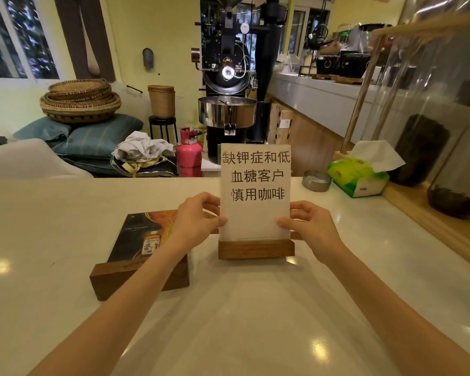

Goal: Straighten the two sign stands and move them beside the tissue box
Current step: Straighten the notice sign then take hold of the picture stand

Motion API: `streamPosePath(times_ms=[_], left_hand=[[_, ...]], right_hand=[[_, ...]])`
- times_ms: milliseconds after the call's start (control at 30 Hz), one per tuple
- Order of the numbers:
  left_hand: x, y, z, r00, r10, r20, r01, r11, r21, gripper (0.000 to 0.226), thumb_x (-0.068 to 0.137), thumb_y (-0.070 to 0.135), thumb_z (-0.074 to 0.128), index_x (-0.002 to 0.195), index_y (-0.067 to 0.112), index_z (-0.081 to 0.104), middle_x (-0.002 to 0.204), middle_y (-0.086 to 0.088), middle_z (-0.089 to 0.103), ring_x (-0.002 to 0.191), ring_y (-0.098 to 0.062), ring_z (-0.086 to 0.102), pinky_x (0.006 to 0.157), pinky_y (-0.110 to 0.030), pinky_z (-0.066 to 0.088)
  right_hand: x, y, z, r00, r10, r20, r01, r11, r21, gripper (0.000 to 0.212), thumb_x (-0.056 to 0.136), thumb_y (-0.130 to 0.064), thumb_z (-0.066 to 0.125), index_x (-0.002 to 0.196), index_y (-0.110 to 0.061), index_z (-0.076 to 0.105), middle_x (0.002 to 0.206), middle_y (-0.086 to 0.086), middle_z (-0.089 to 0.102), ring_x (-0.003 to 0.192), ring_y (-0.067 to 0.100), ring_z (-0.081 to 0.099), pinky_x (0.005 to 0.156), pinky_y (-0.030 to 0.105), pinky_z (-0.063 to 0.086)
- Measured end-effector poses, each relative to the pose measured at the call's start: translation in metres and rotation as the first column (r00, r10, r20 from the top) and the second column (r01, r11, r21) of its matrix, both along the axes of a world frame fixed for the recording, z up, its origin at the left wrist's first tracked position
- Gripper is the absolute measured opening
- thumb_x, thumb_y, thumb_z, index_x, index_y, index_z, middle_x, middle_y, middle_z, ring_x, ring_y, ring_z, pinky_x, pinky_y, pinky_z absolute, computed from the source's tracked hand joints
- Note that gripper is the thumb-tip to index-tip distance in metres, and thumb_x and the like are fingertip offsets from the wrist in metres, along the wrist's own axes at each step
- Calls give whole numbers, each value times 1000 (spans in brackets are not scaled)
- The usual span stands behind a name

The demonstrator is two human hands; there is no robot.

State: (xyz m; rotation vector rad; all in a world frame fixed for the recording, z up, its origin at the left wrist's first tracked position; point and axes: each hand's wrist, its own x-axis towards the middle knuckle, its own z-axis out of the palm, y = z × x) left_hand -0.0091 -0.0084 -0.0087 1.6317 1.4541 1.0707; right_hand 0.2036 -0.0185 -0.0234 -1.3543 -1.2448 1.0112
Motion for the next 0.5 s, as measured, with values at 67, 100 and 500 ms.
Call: streamPosePath(times_ms=[67, 100, 500], left_hand=[[-2, 0, -2, 1000, -7, -25, 8, 999, 47, 27, 75, 4, 69, 97, 11, 56, 87, 0, 60, 80, -21, 65, 66, -30, 58], [-3, -1, -4, 999, -11, -40, 14, 998, 68, 25, 75, 5, 70, 94, 13, 55, 87, 1, 60, 79, -20, 65, 67, -30, 58], [-11, -11, -8, 968, -122, -217, 159, 974, 160, 31, 74, 9, 71, 72, 27, 46, 81, 11, 59, 73, -1, 60, 63, -11, 48]], right_hand=[[0, -2, -1, 1000, 5, -15, -5, 1000, 23, 23, 76, -10, 70, 95, -17, 58, 85, -6, 67, 78, 10, 65, 54, 17, 52], [1, -4, -2, 1000, 10, -26, -9, 999, 33, 22, 76, -10, 70, 92, -19, 58, 86, -6, 67, 77, 9, 65, 52, 16, 52], [4, -22, -6, 999, 33, -18, -32, 998, 48, 24, 74, -7, 70, 84, -24, 57, 92, -5, 66, 85, 13, 64, 64, 20, 56]])
